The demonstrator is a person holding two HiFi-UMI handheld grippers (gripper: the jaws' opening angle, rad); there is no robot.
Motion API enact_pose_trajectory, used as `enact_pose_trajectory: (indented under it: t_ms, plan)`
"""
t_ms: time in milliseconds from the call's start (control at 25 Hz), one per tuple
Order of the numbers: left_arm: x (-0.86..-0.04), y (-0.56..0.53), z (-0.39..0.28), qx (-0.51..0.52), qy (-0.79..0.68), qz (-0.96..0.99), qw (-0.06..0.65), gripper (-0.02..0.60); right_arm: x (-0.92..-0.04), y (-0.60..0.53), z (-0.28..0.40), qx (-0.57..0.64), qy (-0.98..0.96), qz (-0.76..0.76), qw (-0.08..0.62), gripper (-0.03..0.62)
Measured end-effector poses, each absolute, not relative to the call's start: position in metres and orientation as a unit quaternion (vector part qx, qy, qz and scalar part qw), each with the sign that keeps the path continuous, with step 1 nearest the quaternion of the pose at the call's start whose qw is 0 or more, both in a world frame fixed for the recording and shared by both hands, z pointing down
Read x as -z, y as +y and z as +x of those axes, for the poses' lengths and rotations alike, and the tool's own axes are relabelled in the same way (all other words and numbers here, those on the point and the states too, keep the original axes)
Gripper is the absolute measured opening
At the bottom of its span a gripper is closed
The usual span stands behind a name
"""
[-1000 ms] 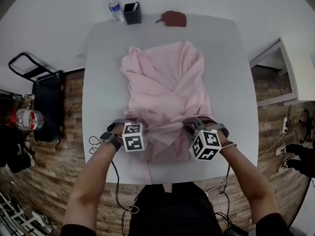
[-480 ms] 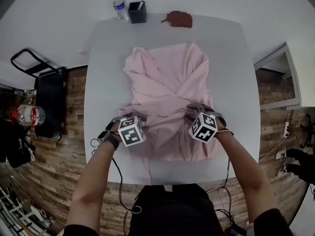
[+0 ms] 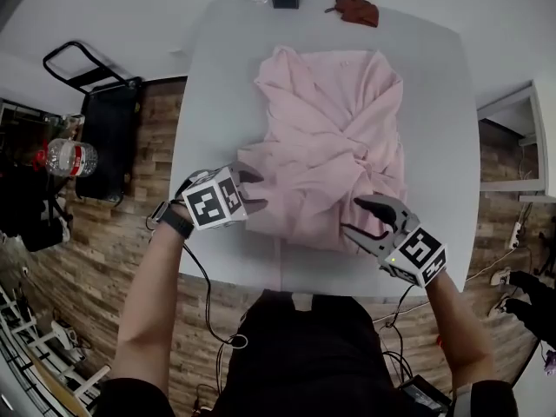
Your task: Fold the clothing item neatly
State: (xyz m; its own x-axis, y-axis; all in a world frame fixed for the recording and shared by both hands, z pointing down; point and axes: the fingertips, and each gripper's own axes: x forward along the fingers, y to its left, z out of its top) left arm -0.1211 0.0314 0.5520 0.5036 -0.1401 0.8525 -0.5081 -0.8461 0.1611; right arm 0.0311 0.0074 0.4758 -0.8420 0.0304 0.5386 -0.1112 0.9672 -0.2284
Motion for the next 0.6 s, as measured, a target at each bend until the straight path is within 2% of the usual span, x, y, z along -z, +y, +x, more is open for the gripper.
enact_pose_trajectory:
  t_ms: [160, 280, 440, 600]
  plan:
    - [-0.517, 0.055, -0.086, -0.365, -0.231, 0.878, 0.206, 0.187, -0.499, 0.131, 0.008, -0.205, -0.943, -0.035, 0.261, 0.216]
    - [-0.503, 0.07, -0.058, -0.293, -0.263, 0.896, 0.203, 0.155, -0.523, 0.2, 0.003, -0.247, -0.93, -0.029, 0.27, 0.196]
    - [-0.489, 0.095, -0.039, -0.217, -0.299, 0.907, 0.201, 0.087, -0.581, 0.275, 0.014, -0.334, -0.894, 0.047, 0.295, 0.172]
    - [-0.467, 0.121, -0.026, -0.161, -0.313, 0.918, 0.183, 0.083, -0.647, 0.299, 0.021, -0.416, -0.844, 0.154, 0.302, 0.172]
